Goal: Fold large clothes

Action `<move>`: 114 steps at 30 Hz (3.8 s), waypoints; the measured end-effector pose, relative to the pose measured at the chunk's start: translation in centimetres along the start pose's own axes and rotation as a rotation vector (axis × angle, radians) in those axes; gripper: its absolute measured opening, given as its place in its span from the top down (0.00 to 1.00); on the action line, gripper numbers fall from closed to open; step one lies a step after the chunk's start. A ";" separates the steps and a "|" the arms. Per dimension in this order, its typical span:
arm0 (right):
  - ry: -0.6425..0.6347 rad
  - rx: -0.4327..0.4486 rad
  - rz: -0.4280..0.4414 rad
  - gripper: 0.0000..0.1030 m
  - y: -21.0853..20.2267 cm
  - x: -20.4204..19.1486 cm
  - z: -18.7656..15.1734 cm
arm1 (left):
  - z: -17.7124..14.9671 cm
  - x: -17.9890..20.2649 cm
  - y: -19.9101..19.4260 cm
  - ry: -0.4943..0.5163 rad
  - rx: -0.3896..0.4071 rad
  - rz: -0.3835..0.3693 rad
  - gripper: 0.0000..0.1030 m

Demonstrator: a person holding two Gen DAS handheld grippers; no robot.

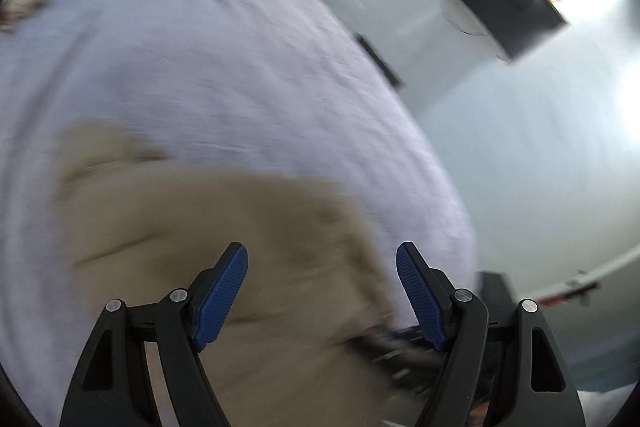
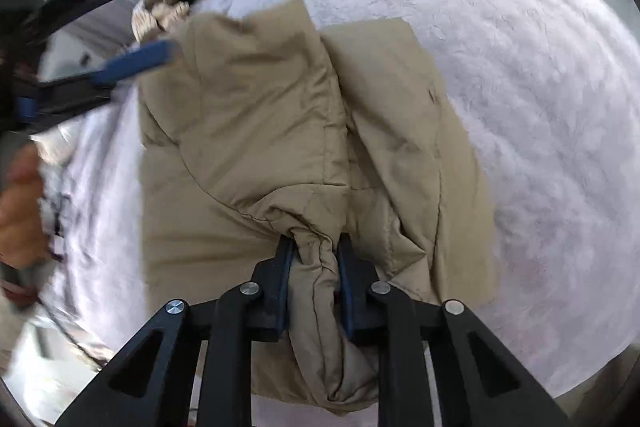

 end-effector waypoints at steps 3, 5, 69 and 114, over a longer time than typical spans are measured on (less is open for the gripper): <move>0.012 -0.012 -0.035 0.80 -0.3 2.2 -0.3 | -1.6 -3.6 -1.4 -0.072 0.033 0.083 0.25; 0.016 -0.019 -0.045 0.80 0.5 2.5 -0.8 | -2.8 -5.3 -0.8 -0.133 0.020 0.099 0.25; -0.022 -0.273 0.127 0.00 9.8 6.9 11.1 | -3.1 -4.5 8.2 -0.228 -0.027 0.475 0.12; 0.060 -0.275 0.383 0.00 10.9 10.8 9.5 | -9.1 -15.2 7.4 -0.573 -0.106 -0.253 0.01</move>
Point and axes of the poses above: each gripper's, at about its wrist camera, not at the fingertips, and y roughly the way its jaws point, x to its right, z to its top, the point moved 2 cm from there along y, roughly the way its jaws point, and after that the axes turned 8 degrees about -y, right-handed, at the moved point
